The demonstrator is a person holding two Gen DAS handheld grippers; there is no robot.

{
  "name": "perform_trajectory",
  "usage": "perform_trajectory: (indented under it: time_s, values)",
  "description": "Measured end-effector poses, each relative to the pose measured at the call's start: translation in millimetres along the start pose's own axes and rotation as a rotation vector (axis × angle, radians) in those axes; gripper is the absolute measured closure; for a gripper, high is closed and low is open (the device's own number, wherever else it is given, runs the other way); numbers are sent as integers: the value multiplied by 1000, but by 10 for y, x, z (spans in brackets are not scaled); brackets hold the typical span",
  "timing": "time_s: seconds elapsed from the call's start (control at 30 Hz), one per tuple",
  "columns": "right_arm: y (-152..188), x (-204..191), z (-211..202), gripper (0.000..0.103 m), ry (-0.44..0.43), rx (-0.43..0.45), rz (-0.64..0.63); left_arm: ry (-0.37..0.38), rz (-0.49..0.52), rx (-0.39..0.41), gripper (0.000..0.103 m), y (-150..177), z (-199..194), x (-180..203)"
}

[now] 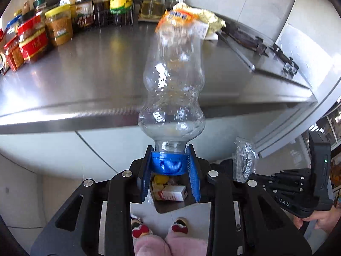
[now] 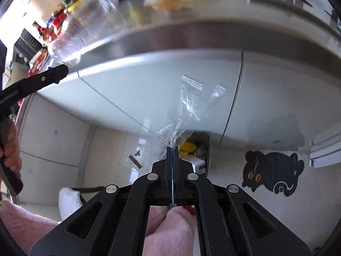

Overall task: Collect trash
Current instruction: 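Carry the bottle and packet down over the black bin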

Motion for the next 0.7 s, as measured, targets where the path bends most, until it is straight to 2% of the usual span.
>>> perform_trajectory:
  time_s: [0.07, 0.2, 0.3, 0.7]
  values:
    - [110, 15, 260, 101, 25, -27, -15, 15, -5, -25, 74, 202, 110, 57]
    - [240, 9, 664, 101, 30, -72, -34, 12, 22, -6, 74, 427, 205, 165]
    - [290, 40, 883, 101, 40, -93, -42, 29, 18, -46, 74, 633, 370, 244]
    - [309, 240, 1419, 101, 83, -112, -25, 45, 57, -153, 75, 1179, 1221, 282]
Point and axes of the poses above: each gripper's, at about its wrist camera, not at the fingertips, and z roughly the way its jaws point, x to its right, y to its underside, the point moved 6 cm from there along z, roughly the way its jaws point, and after that the axes turned 15 degrees about z, right-handed, at the moved point
